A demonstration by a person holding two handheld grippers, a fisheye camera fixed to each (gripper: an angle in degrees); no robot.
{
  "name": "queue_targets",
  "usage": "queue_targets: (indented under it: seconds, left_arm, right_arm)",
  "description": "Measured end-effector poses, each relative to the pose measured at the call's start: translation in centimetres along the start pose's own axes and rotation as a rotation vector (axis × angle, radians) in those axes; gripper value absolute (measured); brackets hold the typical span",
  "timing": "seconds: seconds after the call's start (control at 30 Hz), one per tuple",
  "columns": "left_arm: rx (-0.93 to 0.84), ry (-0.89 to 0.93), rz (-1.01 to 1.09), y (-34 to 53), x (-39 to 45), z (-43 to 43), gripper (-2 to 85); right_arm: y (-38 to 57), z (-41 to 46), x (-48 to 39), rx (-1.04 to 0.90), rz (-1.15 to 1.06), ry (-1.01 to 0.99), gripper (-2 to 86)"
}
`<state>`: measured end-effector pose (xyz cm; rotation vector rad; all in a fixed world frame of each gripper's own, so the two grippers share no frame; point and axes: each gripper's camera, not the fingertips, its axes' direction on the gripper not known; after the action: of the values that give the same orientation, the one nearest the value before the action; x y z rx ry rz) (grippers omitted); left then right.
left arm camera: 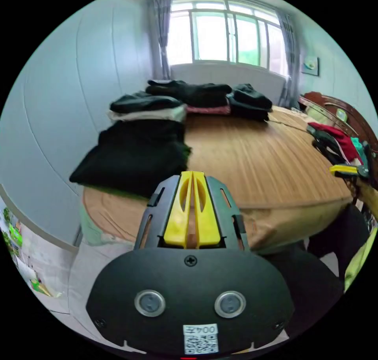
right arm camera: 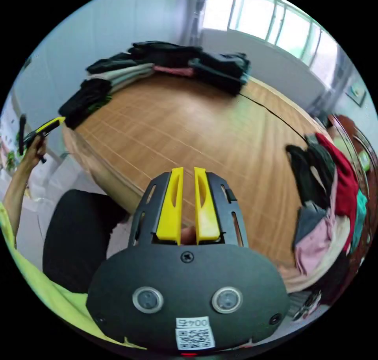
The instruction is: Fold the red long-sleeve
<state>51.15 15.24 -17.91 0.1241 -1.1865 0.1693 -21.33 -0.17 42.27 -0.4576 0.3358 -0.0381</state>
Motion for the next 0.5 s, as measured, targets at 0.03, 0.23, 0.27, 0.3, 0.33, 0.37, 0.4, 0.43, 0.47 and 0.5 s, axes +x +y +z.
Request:
queue_targets:
  seconds: [0.03,0.23,0.27,0.3,0.33,0.37,0.4,0.43,0.47,0.5]
  left_arm:
    - [-0.009,0.045,0.023,1.3,3.7,-0.4,0.8]
    - [-0.03,0.153,0.153,-1.1,20.8,0.2,0.7]
    - [-0.067,0.132,0.204,-2.0,24.2,1.5,0.7]
    - [-0.088,0.118,0.22,-2.3,25.8,2.3,0.7]
    - [-0.124,0.103,0.264,-2.9,28.9,3.7,0.7]
    - [-0.161,0.086,0.297,-3.3,31.6,5.1,0.7]
    - [-0.177,0.079,0.305,-3.4,32.8,5.8,0.6]
    - [-0.197,0.075,0.326,-3.6,34.9,6.8,0.6]
    - [-0.212,0.071,0.341,-3.9,36.8,7.6,0.6]
    - [-0.22,0.069,0.351,-4.0,37.7,8.0,0.6]
  right_arm:
    - [1.1,-0.1,1.3,-0.029,0.024,0.02,6.6]
    - [6.4,-0.5,6.0,-0.136,0.042,0.151,8.0]
    - [6.5,-0.2,6.1,-0.148,0.042,0.142,7.4]
    - [6.6,0.1,6.2,-0.158,0.053,0.098,4.3]
    - [6.8,-0.1,6.3,-0.14,0.062,0.078,2.7]
    - [6.9,-0.6,6.3,-0.113,0.087,0.101,1.5]
    - [7.0,-1.1,6.4,-0.103,0.098,0.12,0.7]
    - [7.1,-1.4,6.6,-0.096,0.113,0.12,0.4]
    - [7.5,-2.0,7.4,-0.074,0.154,0.097,0.0]
    - [8.0,-2.9,8.7,-0.049,0.189,0.047,-0.2]
